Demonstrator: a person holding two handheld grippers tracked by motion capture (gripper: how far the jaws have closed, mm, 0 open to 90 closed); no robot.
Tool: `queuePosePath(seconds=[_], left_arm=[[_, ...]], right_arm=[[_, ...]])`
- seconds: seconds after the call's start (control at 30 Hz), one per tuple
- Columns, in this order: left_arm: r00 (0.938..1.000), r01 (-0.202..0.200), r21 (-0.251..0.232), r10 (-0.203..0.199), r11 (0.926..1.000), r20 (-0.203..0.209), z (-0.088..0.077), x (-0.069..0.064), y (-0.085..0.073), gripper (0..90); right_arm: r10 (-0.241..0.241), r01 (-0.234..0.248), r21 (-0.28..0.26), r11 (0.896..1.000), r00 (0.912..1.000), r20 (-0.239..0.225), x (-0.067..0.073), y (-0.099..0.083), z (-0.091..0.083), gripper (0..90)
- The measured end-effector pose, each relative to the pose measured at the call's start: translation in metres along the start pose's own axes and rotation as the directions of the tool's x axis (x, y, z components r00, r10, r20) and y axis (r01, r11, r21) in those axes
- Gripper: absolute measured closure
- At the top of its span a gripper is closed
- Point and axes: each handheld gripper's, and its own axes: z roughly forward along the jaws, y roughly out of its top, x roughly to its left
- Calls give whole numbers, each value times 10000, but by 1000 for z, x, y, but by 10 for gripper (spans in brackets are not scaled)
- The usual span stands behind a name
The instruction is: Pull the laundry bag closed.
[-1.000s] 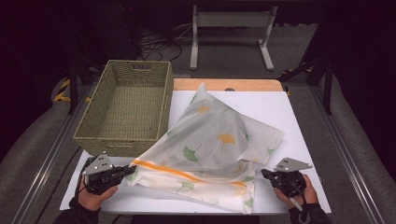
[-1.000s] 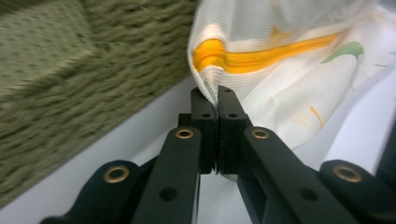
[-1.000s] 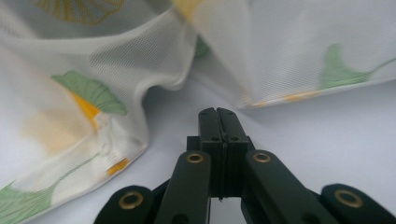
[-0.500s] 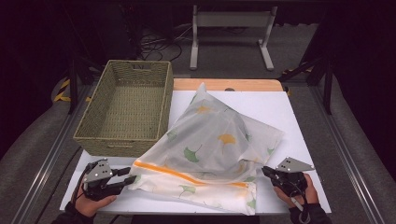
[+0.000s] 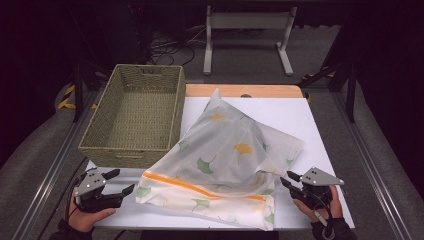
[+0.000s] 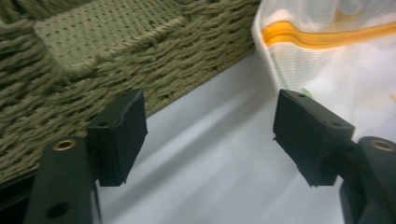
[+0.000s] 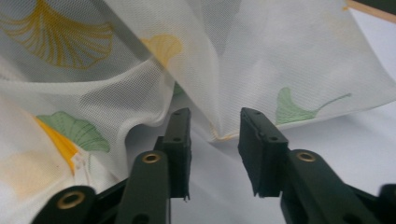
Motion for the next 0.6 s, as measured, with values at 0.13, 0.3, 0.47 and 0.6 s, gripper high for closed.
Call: queuePosePath(seconds=[0.13,0.3,0.47,0.6], left_arm=[[9996,69,20,-68,10000,-285,4,4,0,216],[9991,139,-66,-142,9999,-398,7,7,-1,173],[9978,327,-18,-327,9995,-579,10,11,-3,147],[9967,446,-71,-450,9990,-669,11,14,-5,128]], right_arm=[[88,-84,-157,9998,9996,277,-3,1,0,542],[291,-270,-277,9993,9966,772,-8,1,1,413],[494,-449,-440,9980,9930,1068,-13,-3,0,331],[549,-499,-400,9980,9892,1357,-16,-6,0,287]])
